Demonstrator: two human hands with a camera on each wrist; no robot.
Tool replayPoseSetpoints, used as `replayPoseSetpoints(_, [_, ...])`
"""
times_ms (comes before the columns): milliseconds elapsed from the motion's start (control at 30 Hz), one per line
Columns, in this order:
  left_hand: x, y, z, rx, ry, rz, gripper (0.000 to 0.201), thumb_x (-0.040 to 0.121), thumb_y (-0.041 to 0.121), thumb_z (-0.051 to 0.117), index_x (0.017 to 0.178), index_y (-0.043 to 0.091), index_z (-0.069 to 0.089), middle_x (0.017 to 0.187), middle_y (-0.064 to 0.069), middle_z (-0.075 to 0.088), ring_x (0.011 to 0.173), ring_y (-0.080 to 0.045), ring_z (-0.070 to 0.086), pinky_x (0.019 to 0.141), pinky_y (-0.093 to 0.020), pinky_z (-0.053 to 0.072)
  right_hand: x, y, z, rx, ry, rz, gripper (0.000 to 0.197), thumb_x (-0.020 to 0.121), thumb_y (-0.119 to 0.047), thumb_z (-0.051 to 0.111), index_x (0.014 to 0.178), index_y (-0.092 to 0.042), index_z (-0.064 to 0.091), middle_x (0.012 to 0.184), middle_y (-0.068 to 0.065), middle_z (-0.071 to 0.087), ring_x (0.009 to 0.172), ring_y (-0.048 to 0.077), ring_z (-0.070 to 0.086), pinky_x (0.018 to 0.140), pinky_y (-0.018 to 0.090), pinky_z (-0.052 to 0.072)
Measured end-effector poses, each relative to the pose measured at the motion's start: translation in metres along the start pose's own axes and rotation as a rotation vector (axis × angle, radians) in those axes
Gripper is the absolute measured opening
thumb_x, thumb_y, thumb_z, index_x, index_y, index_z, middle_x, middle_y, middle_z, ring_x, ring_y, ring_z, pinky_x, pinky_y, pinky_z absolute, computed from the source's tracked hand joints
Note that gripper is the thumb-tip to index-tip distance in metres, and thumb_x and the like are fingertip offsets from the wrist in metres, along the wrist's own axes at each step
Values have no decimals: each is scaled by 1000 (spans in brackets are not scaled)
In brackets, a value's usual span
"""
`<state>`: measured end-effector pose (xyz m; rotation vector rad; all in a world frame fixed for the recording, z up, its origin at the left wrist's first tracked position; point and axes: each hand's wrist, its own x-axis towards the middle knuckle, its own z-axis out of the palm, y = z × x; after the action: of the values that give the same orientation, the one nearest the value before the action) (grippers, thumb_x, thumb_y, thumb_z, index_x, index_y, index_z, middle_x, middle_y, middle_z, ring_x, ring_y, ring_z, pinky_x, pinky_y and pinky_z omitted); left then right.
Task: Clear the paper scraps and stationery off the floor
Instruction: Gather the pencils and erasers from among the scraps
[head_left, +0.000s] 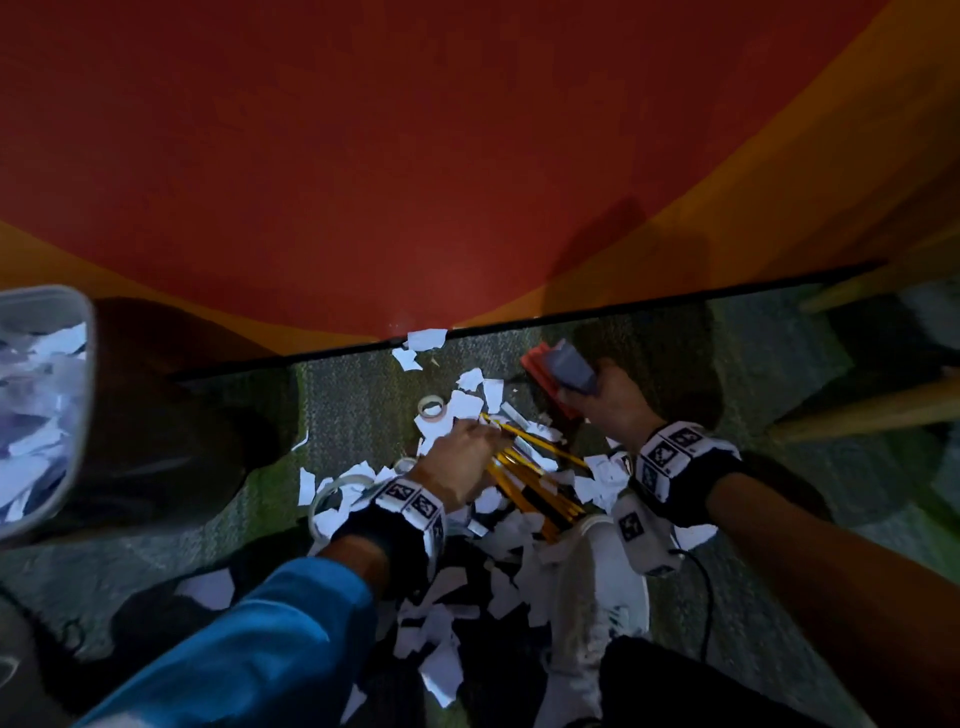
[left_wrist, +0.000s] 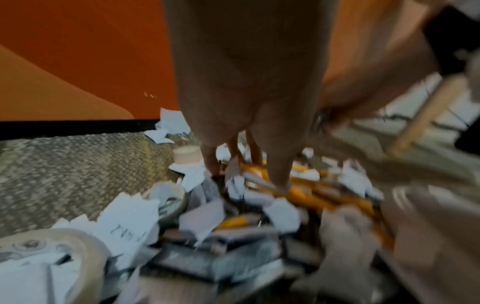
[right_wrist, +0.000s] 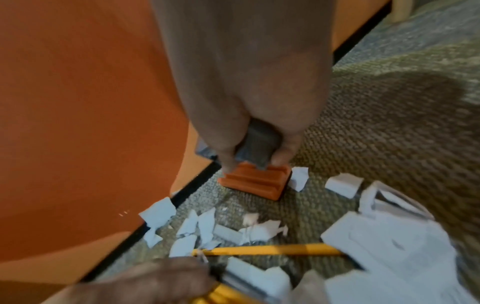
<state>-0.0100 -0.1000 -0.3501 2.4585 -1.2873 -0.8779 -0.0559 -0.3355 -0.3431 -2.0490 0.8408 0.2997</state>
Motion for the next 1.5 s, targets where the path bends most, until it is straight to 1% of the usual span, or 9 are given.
replayPoseSetpoints(200, [-2,-1,14,306,50,-89,36,90,32,63,126,31,58,135,6,46,126,-26,30,98,-47,28,18,-2,-2,-317,104,12,71,87,-37,71,137,-4,33,137,20,38,129,42,37,102,49,39])
replayPoseSetpoints(400, [-9,-3,7,302,29,-71,31,94,21,56,125,26,60,130,3,50,128,-25,34,98,-44,32,22,6,-10,-446,-42,77,79,87,-36,67,145,-2,26,141,24,38,130,41,36,106,48,36])
replayPoseSetpoints(500, [-12,-3,4,211,-43,-67,39,95,22,58,134,20,52,135,-2,50,134,-24,37,101,-41,38,8,-4,-6,-494,115,-116,60,89,-27,62,141,-5,40,132,24,47,124,42,41,99,45,37])
replayPoseSetpoints(633, [-18,-3,4,173,-99,-106,50,91,27,66,138,20,50,138,-3,48,135,-25,35,101,-42,38,-26,-15,23,-553,-59,-570,28,86,-21,58,110,-12,68,155,11,38,145,30,32,104,48,43])
replayPoseSetpoints(767, [-18,-4,0,4,-38,-150,30,85,11,67,114,17,68,120,-6,60,114,-26,55,93,-39,48,-54,-11,53,-402,-352,-433,21,73,-37,77,82,-21,67,97,3,71,91,20,66,84,37,53])
replayPoseSetpoints(967, [-26,-3,-10,-479,40,-203,31,86,-7,59,88,21,70,76,-10,69,71,-27,66,74,-42,58,-81,-3,60,-193,-471,-403,18,78,-24,70,65,-11,65,60,8,66,49,17,61,48,32,48])
replayPoseSetpoints(1100, [-32,-5,-4,-749,191,-280,40,80,-11,65,93,26,72,80,-12,67,75,-31,69,75,-50,60,-81,5,63,-155,-393,-422,22,80,-24,68,66,-7,66,59,11,64,52,24,60,51,37,47])
replayPoseSetpoints(1267, [-37,13,0,-1204,309,-434,41,79,-7,76,118,-3,64,93,-17,69,70,-15,66,65,-27,55,-78,8,63,32,-320,-341,20,88,-14,66,69,-18,69,70,4,71,70,16,68,72,40,55])
replayPoseSetpoints(1500, [-31,6,12,-1190,431,-446,20,85,-3,73,104,0,70,86,-12,67,65,-15,62,55,-24,53,-60,-2,39,369,-238,-186,13,93,-1,62,82,6,65,72,10,71,61,20,67,58,27,52])
